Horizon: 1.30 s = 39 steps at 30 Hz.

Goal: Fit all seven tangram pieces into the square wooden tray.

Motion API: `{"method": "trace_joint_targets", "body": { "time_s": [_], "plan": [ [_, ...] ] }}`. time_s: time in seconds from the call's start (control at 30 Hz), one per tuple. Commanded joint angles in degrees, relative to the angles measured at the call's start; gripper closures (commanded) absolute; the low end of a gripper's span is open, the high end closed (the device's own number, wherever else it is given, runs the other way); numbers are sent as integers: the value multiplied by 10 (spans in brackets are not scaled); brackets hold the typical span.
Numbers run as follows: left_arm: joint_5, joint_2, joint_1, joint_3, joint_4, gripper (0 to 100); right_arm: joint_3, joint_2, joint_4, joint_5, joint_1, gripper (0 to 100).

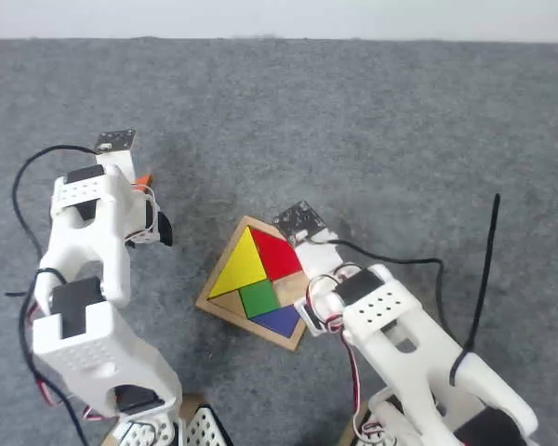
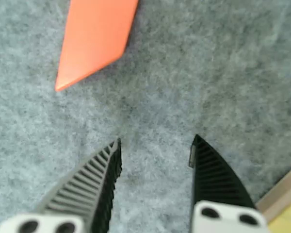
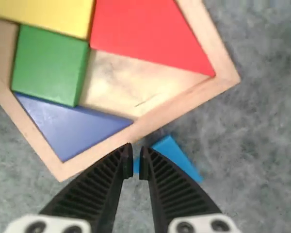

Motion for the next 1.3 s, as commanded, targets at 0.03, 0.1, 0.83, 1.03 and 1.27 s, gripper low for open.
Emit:
{"method": "trace_joint_targets", "body": {
  "time_s": [0.03, 0.1, 0.83, 1.03, 1.27],
  "plan": [
    [-9, -5, 0, -13, -2, 778, 25, -22, -53, 62, -5, 965],
    [-9, -10, 0, -5, -5, 778, 32, -22, -58, 92, -5, 966],
    [-9, -10, 0, -5, -6, 778, -87, -29, 192, 294, 107, 990],
    [-9, -10, 0, -5, -6, 778, -144, -22, 207, -7, 107, 985],
    [-9, -10, 0, -5, -6, 778, -120, -22, 163, -197, 105, 825]
  ]
}}
